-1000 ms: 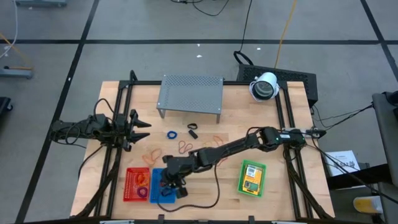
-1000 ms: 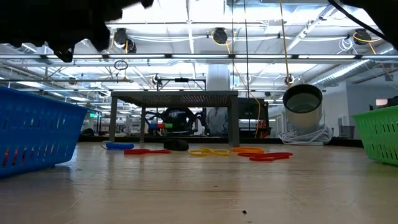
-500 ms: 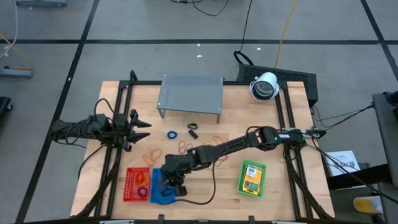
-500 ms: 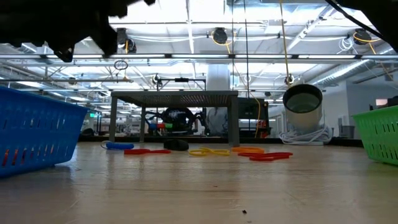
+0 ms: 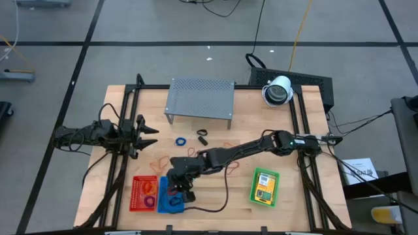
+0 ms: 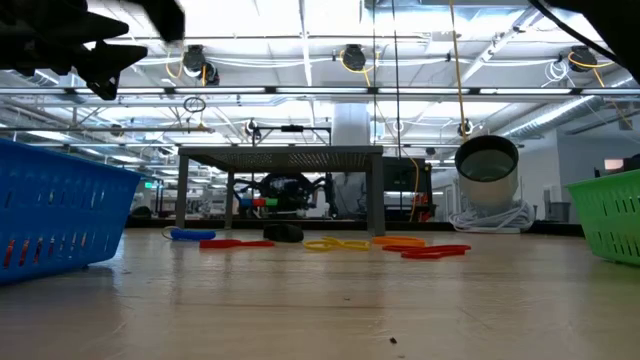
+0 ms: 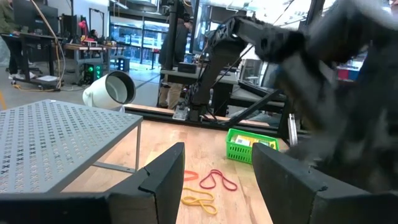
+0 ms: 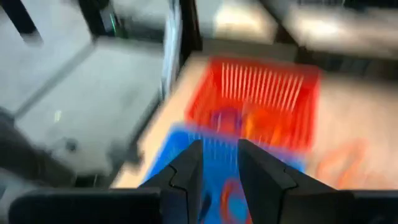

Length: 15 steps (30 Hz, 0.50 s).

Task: Pick & Place Office Desk Supplies
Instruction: Put the red spring keychain into the red bin

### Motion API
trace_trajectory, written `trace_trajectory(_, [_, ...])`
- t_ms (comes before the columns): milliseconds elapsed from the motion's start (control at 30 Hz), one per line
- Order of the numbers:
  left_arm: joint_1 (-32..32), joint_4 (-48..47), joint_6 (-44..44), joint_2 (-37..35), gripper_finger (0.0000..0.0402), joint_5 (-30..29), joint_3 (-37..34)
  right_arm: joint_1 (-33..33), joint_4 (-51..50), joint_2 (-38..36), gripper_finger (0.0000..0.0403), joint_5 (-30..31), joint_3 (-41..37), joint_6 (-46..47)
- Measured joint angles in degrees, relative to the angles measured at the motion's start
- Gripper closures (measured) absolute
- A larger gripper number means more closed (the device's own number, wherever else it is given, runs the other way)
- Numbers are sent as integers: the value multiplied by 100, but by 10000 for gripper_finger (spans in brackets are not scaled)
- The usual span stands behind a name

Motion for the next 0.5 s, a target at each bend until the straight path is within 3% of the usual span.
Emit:
trace_trajectory(100, [0,0,1,1,204,-1,0,-85,747,-220,314,-1,-225,12])
trace_trajectory(200, [0,8,1,-1,204,0,0,-133,1582,-655,314,95,-1076,-62])
trace_trajectory(400, [-1,13,1,0,204,0,0,-169,3284,-2106,314,784,-3613,-516])
trace_trajectory(500, [-1,11,1,0,204,0,0,-206,3631,-2868,314,958,-4722,-454])
